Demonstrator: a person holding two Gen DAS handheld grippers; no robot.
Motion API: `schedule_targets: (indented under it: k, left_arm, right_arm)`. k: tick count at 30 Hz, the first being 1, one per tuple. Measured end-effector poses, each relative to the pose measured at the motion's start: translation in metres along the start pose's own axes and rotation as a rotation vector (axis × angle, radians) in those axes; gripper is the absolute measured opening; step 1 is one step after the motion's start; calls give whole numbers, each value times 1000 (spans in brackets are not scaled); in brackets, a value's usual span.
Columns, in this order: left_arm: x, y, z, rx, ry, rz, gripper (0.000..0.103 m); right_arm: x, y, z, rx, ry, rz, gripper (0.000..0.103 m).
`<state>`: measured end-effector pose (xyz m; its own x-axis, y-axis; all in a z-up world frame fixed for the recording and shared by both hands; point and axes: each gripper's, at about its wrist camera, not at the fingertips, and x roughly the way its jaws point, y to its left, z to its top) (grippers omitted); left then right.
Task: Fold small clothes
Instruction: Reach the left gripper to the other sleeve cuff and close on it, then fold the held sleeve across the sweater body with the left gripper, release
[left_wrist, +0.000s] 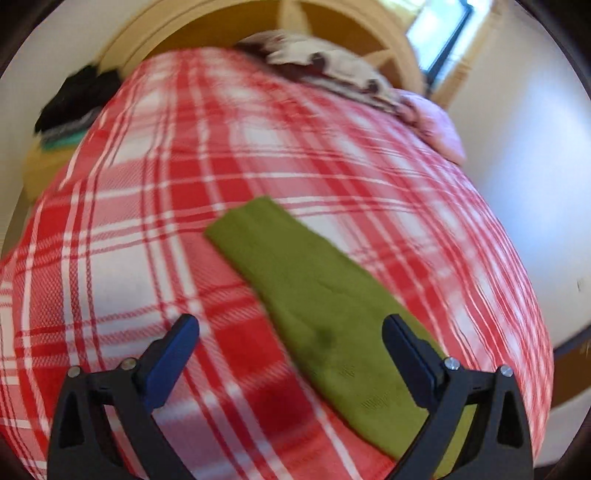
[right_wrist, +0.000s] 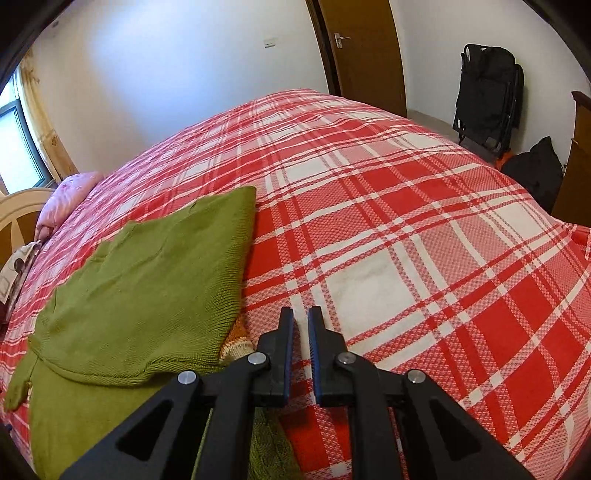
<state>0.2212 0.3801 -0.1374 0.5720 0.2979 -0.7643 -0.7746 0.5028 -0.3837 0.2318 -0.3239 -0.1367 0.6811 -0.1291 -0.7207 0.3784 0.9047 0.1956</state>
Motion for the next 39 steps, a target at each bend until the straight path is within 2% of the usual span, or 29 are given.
schedule_targets:
  k: [2, 5, 7, 9, 11, 12, 13, 14, 16, 20, 22, 28, 30, 32, 34, 36, 39]
  left_arm:
    - [4, 0, 2, 3, -12, -3, 102]
    - [13, -12, 3, 65, -9, 27, 102]
    - [21, -18, 5, 89, -8, 57, 100]
    - [21, -20, 8, 96, -10, 25, 81]
    - [20, -17, 9, 79, -1, -41, 46]
    - [18, -15, 10, 62, 6, -71, 36]
    - [20, -11, 10, 26, 24, -116, 20]
    - [24, -3, 10, -21, 47, -170, 12]
    - [25, 8, 8, -82, 55, -244, 12]
    - [26, 39, 3, -236, 43, -388, 11]
    - [29, 44, 2, -266, 53, -391, 12]
    - [27, 27, 1, -203, 32, -314, 11]
    - [23, 21, 2, -164, 21, -292, 8]
    - [14, 5, 2, -78, -5, -241, 7]
    - [5, -13, 4, 3, -42, -221, 7]
    - [-8, -32, 0, 85, -79, -221, 7]
    - [-43, -75, -15, 244, -157, -269, 7]
  right_arm:
    - [1, 2, 0, -10, 3, -12, 9]
    - [-4, 9, 3, -45, 1, -56, 9]
    - [-16, 21, 4, -66, -30, -81, 9]
    - [-30, 40, 3, -77, -55, -39, 9]
    - [-38, 71, -1, -150, -54, 6, 9]
    - [-38, 85, -4, -189, -43, 24, 9]
    - [-37, 98, -7, -218, -25, 43, 9]
    - [-35, 108, -13, -238, -7, 66, 9]
    - [-31, 129, -26, -280, 24, 112, 9]
    - [-15, 143, -51, -340, 37, 95, 9]
    - [-19, 139, -48, -314, 22, 113, 9]
    - [-14, 125, -45, -255, 42, 168, 9]
    - [-13, 125, -45, -257, 43, 167, 9]
    - [-14, 125, -46, -258, 43, 168, 9]
    - [-14, 125, -46, -252, 43, 174, 9]
    - [-13, 123, -46, -240, 45, 188, 9]
    - [-12, 118, -45, -209, 51, 221, 9]
